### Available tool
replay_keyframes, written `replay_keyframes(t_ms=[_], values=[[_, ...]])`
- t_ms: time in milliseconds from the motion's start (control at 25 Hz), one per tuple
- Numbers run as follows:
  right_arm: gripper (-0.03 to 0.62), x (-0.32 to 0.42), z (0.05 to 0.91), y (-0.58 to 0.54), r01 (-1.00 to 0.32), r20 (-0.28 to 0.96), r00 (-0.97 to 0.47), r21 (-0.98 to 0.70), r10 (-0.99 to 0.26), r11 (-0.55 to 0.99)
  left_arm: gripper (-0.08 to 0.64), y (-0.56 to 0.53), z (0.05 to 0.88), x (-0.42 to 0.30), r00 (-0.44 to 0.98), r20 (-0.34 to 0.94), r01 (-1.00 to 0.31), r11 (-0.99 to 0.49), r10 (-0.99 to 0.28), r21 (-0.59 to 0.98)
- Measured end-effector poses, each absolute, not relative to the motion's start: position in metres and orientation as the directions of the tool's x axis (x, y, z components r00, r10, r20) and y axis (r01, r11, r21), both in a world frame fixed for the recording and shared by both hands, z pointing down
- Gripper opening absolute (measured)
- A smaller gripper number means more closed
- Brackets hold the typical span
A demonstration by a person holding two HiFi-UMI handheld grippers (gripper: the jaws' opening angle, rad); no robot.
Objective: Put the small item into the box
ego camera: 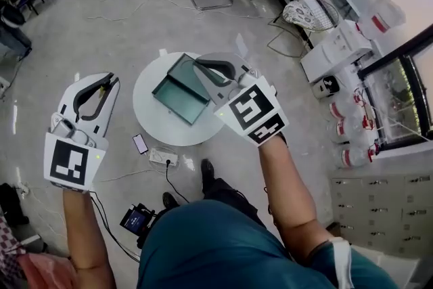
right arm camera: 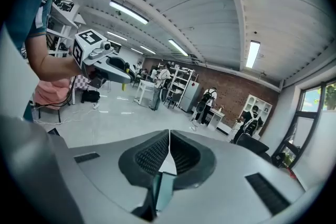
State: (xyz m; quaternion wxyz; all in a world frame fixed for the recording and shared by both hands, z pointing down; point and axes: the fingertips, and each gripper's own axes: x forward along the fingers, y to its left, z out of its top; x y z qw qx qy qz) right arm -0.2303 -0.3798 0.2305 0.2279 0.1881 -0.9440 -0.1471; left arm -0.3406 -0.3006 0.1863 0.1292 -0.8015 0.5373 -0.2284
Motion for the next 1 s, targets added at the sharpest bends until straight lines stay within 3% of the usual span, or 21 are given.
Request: replay_keyframes(t_ms=[480, 1000], values=[[0.038, -0.28, 0.296, -0.456, -0.167, 0.43, -0.852, 0.32, -0.3, 0.933, 0.049, -0.369, 0.265, -0.379, 0.228, 0.302, -0.864, -0.335, -0.926, -0.377], [0.038, -0.281, 0.397, -0.511, -0.149, 0.508, -0.822, 0.246, -0.258, 0.958, 0.049, -0.439, 0.395, -0.39, 0.251, 0.424, -0.881, -0.386, -0.87, -0.273]])
